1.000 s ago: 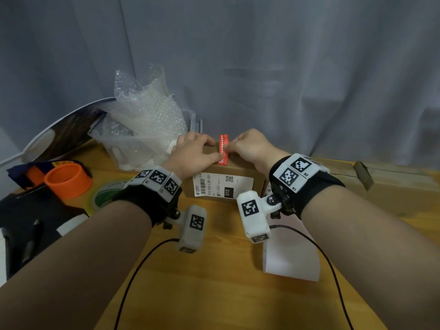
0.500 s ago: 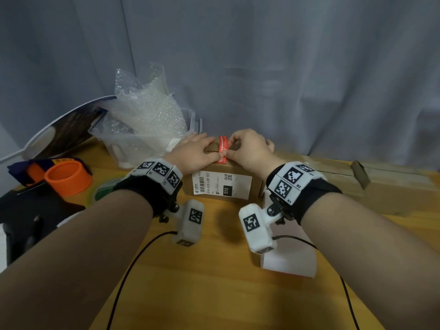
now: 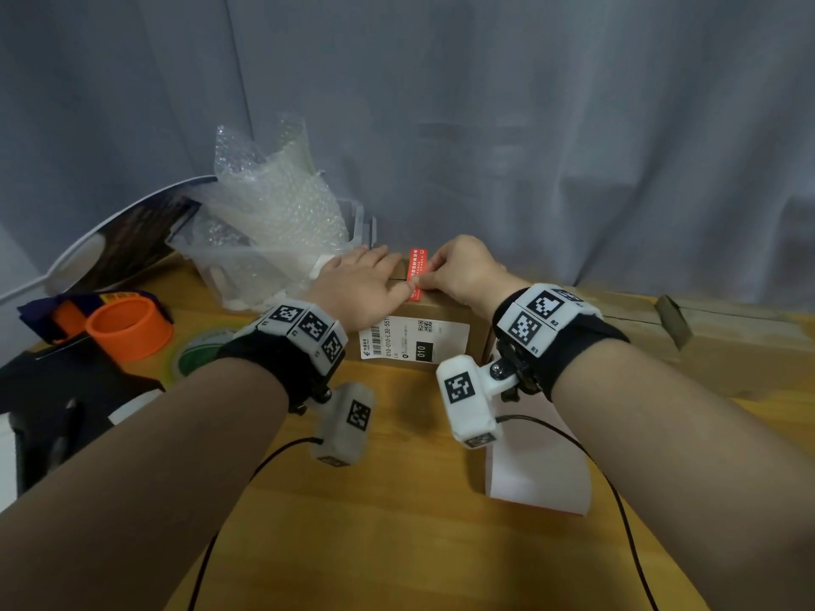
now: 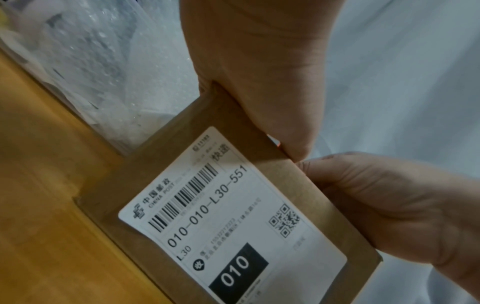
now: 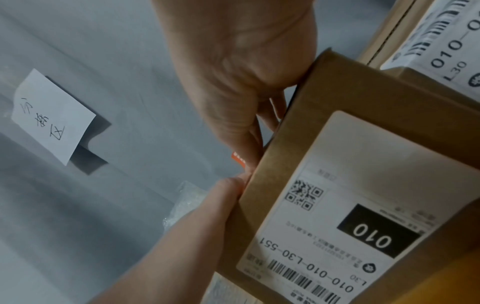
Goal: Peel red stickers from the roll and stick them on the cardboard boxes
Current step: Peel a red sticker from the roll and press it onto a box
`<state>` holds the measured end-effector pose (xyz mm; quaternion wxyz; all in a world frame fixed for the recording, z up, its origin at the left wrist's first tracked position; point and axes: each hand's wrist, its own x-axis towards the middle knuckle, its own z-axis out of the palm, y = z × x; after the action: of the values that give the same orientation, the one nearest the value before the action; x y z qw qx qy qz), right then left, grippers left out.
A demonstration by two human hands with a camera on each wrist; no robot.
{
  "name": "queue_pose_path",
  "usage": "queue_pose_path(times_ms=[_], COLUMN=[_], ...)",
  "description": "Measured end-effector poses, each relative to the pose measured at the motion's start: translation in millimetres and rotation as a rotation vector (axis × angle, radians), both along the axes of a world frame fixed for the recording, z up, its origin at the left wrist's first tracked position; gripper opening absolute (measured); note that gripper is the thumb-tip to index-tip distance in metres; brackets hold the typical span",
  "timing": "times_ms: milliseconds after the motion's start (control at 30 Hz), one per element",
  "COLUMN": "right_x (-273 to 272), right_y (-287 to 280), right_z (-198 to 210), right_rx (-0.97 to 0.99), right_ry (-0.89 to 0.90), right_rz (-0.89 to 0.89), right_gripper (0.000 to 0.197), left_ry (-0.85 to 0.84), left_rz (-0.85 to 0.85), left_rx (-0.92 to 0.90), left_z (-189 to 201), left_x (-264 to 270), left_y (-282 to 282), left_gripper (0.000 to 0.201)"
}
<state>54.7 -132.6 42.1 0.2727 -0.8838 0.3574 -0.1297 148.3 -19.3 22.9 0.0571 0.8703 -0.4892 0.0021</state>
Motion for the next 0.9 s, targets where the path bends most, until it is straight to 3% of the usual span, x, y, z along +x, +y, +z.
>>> queue_pose_path(times_ms=[400, 800, 900], right_x=[-3.9, 13.1, 15.8], right_y=[-3.0, -12.6, -16.8], right_z=[-4.5, 0.0, 2.8], right_rx=[-0.075, -0.178, -0.309], right_ry=[-0.06, -0.008, 0.025], right_rz=[0.013, -0.067, -0.087], right_gripper=[0.02, 0.029, 0.035], left_ry=[0.02, -0.019, -0.032], left_rz=[-0.01, -0.003, -0.009], left_rx=[-0.021, -0.007, 0.013], left_z=[-1.1, -4.0, -5.0], left_x=[3.4, 3.9, 3.3], left_y=[-1.1, 0.8, 0.2], left_gripper=[0.062, 0.063, 0.062])
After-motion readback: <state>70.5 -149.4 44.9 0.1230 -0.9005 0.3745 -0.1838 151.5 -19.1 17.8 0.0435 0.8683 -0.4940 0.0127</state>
